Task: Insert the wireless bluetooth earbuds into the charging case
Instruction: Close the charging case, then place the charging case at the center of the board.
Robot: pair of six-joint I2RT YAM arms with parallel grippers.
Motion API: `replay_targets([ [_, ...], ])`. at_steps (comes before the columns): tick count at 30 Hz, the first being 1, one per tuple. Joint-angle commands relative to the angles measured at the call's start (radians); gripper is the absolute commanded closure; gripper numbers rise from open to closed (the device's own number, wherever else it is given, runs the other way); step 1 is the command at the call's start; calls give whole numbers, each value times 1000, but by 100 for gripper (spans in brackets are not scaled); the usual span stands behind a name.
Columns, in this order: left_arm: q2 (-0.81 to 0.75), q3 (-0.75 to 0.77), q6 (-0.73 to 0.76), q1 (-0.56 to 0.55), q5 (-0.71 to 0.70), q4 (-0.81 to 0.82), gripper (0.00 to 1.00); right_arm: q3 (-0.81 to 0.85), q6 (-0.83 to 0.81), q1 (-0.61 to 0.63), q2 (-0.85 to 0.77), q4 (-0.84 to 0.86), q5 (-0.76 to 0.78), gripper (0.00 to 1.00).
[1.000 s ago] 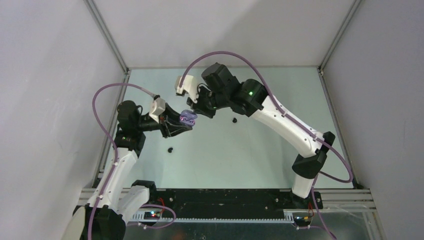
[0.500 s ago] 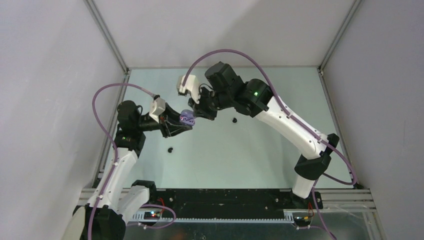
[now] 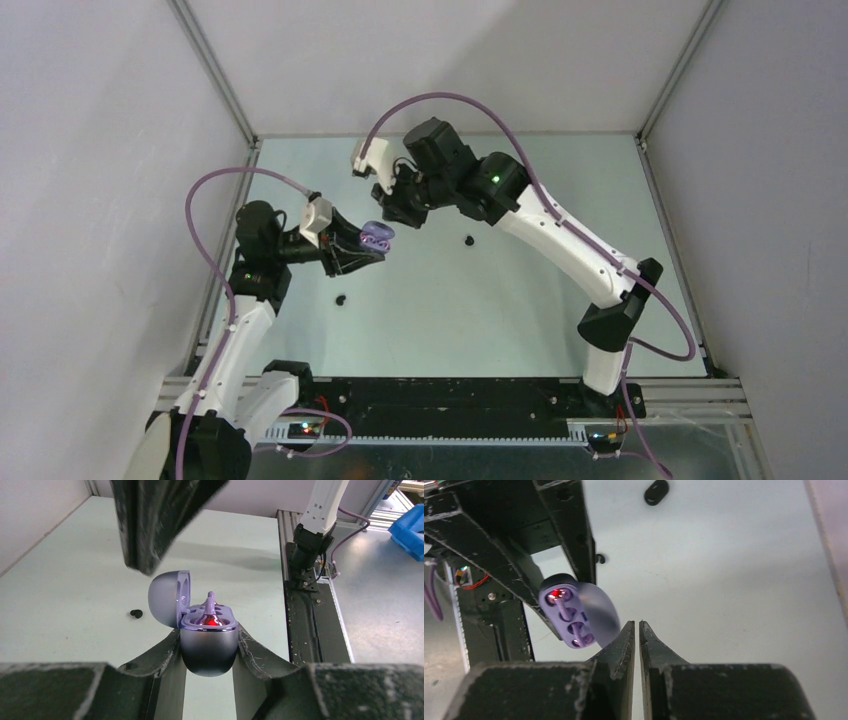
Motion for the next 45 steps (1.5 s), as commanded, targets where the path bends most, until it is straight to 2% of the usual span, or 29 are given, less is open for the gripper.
replay_targets([
  [1,-16,30,37,6,22,-8,100,22,-39,40,4,-32,-79,89],
  [11,-28,31,40,6,17,-11,100,23,-60,101,-32,-124,-163,89],
  [17,-38,30,41,6,16,-13,100,38,-55,115,-70,-141,-90,86],
  [19,-37,29,43,6,17,-13,100,60,-60,103,-86,-153,-75,80],
  [23,-36,26,44,5,17,-12,100,69,-47,55,-121,-162,-139,57],
  [29,-31,23,49,6,17,-10,100,-22,-63,26,-134,-167,-299,36],
  [33,-31,22,50,5,26,-13,100,-52,-77,34,-105,-150,-319,19],
  [38,-29,31,87,5,48,-54,100,-9,-58,25,-38,-132,-322,17],
  [45,-26,41,135,0,59,-107,100,56,-15,22,26,-107,-296,24],
])
